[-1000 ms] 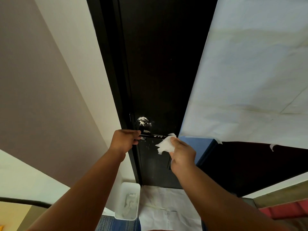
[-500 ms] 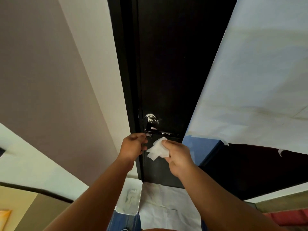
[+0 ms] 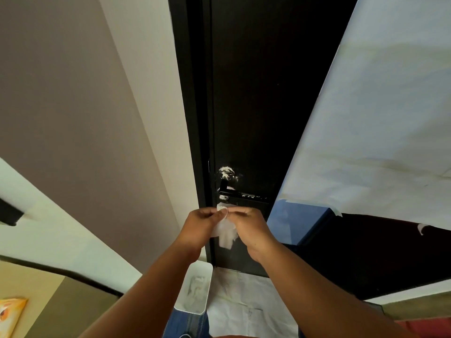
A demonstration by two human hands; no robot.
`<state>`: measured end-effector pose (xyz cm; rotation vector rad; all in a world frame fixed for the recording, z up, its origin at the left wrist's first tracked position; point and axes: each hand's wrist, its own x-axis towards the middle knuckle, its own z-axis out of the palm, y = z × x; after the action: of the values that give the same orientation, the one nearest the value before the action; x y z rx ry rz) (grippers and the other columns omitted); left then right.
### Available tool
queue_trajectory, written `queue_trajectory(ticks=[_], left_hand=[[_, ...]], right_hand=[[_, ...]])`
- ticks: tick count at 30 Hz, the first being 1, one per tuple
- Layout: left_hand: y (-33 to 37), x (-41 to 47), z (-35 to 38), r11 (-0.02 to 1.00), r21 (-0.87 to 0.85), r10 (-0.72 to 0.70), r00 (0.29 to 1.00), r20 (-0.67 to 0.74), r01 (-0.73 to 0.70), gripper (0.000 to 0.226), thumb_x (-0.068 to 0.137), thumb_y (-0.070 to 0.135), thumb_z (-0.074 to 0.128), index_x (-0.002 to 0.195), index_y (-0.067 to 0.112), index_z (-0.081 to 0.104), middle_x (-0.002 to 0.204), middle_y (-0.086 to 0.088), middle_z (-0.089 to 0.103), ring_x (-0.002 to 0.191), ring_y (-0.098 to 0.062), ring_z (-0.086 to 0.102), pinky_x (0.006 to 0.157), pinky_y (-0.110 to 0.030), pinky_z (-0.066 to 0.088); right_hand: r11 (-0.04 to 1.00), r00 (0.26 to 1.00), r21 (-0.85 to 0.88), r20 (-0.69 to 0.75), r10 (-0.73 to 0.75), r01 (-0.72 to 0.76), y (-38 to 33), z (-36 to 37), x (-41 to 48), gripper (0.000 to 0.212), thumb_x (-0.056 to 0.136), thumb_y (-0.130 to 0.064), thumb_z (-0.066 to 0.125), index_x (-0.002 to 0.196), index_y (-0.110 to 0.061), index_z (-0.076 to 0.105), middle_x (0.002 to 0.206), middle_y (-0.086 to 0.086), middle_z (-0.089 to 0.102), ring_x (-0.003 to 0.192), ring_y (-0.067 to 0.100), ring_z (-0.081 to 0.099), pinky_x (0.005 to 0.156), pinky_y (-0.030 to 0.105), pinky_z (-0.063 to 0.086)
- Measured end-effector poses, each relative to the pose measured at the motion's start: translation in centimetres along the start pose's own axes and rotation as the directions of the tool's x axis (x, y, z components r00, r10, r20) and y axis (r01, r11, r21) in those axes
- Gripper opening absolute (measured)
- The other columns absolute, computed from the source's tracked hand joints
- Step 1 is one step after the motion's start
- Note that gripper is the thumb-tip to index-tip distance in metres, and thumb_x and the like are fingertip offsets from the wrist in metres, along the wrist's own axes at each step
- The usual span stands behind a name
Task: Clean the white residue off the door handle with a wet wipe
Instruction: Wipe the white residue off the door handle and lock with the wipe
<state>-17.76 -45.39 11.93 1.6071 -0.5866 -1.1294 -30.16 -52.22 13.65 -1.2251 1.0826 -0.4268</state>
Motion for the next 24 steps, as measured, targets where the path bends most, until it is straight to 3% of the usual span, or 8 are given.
queue_trajectory(ticks=[3,5,10,15,17,21,24], left_hand=[[0.0,0.4,-0.5,0.996,-0.084,-0.042,0.998,-0.04,0.039,0.024,0.095,0.032,0.071,0.102,0.011,0.08,0.1,-0.014,0.079,0.099,-0.037,0.074,0.095,-0.047,0.058],[0.1,0.7,-0.7,0.982,-0.175,-0.087,0.992,-0.095,0.07,0.026,0.095,0.033,0.07,0.106,0.01,0.078,0.104,-0.015,0.078,0.101,-0.037,0.073,0.09,-0.046,0.059],[1.4,1.8,-1.0,0.887,-0.449,-0.216,0.955,-0.204,0.105,0.033,0.098,0.036,0.066,0.121,0.013,0.069,0.116,-0.011,0.074,0.108,-0.032,0.071,0.096,-0.046,0.059],[4.0,3.3,0.8,0.851,-0.516,-0.234,0.951,-0.204,0.098,0.029,0.1,0.032,0.063,0.121,0.011,0.063,0.111,-0.012,0.07,0.103,-0.03,0.071,0.098,-0.045,0.058],[4.6,3.8,1.7,0.856,-0.502,-0.252,0.949,-0.191,0.126,0.034,0.098,0.032,0.067,0.124,0.011,0.065,0.11,-0.01,0.072,0.1,-0.026,0.071,0.097,-0.041,0.058],[5.1,4.7,3.3,0.86,-0.5,-0.244,0.944,-0.223,0.105,0.024,0.095,0.023,0.071,0.117,0.012,0.069,0.103,-0.004,0.075,0.085,-0.016,0.072,0.062,-0.028,0.054],[5.0,5.6,4.1,0.875,-0.479,-0.241,0.923,-0.3,0.073,0.022,0.093,0.021,0.074,0.112,0.01,0.071,0.103,-0.009,0.075,0.09,-0.025,0.074,0.072,-0.034,0.06]], right_hand=[[0.994,0.993,0.009,0.038,-0.11,0.11,-0.1,-0.1,0.0,0.022,0.099,-0.02,0.06,0.104,-0.031,0.079,0.104,-0.009,0.076,0.101,0.007,0.068,0.087,0.024,0.053],[0.98,0.98,-0.043,-0.001,-0.197,0.196,-0.2,-0.4,0.0,0.023,0.101,-0.02,0.058,0.109,-0.032,0.077,0.108,-0.016,0.073,0.103,0.0,0.065,0.094,0.023,0.052],[0.873,0.873,-0.282,-0.175,-0.455,0.398,-1.0,-2.8,0.9,0.024,0.101,-0.017,0.056,0.114,-0.024,0.075,0.107,-0.016,0.071,0.1,-0.006,0.063,0.084,0.007,0.048],[0.782,0.784,-0.432,-0.229,-0.577,0.449,-1.1,-4.9,2.1,0.022,0.099,-0.016,0.06,0.11,-0.026,0.076,0.108,-0.01,0.073,0.099,0.003,0.067,0.085,0.014,0.053],[0.752,0.785,-0.494,-0.199,-0.587,0.437,-0.7,-5.4,2.5,0.021,0.098,-0.019,0.06,0.11,-0.03,0.075,0.11,-0.01,0.072,0.096,0.004,0.067,0.084,0.016,0.055],[0.752,0.821,-0.511,-0.145,-0.552,0.416,-0.1,-5.8,2.4,0.021,0.098,-0.02,0.062,0.11,-0.03,0.075,0.113,-0.012,0.071,0.099,0.004,0.065,0.085,0.014,0.053],[0.739,0.812,-0.52,-0.136,-0.568,0.429,0.0,-5.9,2.3,0.02,0.097,-0.018,0.064,0.107,-0.03,0.075,0.111,-0.013,0.071,0.102,0.002,0.064,0.087,0.012,0.051]])
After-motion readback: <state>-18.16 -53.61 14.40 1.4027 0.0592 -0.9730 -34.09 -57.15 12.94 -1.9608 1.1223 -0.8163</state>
